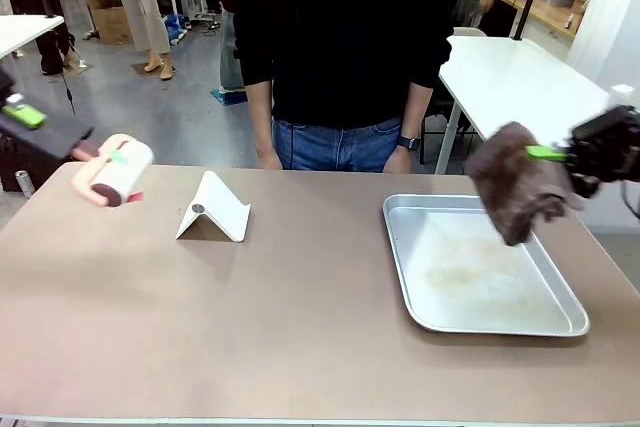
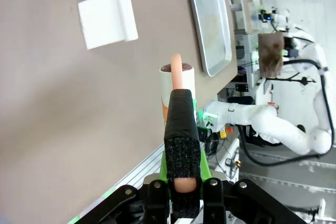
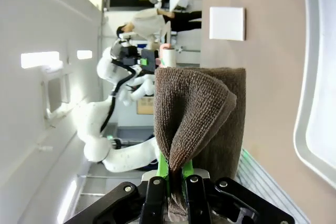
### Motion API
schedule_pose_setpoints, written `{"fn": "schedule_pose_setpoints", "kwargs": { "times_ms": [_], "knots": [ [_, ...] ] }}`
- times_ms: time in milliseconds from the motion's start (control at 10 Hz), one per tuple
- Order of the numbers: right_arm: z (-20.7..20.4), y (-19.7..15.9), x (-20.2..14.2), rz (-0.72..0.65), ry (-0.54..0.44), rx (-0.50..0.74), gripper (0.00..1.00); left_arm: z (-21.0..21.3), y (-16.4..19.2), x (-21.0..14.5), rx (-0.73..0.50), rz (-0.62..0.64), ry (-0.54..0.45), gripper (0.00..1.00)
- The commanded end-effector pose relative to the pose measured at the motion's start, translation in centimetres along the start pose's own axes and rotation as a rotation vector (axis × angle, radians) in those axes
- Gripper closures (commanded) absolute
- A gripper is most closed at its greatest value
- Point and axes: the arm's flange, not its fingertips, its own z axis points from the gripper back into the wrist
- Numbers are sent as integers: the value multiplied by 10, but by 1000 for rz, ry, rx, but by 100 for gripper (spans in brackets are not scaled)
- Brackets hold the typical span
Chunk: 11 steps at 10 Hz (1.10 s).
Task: Clean the surface of the table.
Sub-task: Return the Lint Roller and towel to their original positions.
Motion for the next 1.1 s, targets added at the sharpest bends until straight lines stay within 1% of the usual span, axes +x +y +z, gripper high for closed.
{"fn": "schedule_pose_setpoints", "kwargs": {
  "times_ms": [0,100,200,300,400,500,600,700,800,1000],
  "knots": [
    [-57,14,15,32,-34,-74,89,-35,-25,19,10,49,-91,78],
    [-88,16,21,50,-24,-109,89,-52,-32,32,15,73,-119,78],
    [-120,11,27,74,-6,-157,89,-70,-39,41,0,69,-119,78],
    [-151,0,34,71,22,-197,89,-92,-47,50,10,78,-123,78],
    [-177,-14,42,81,17,-247,89,-112,-55,55,-3,73,-128,78],
    [-192,-24,47,79,37,-250,89,-123,-58,58,-4,50,-125,78],
    [-196,-30,50,124,48,-222,89,-128,-54,59,-37,45,-88,78],
    [-177,-29,45,131,114,-182,89,-117,-54,60,14,55,-105,78],
    [-195,-26,33,73,70,-269,89,-117,-54,60,14,55,-105,78],
    [-195,-26,33,73,70,-269,89,-117,-54,60,14,55,-105,78]
  ]
}}
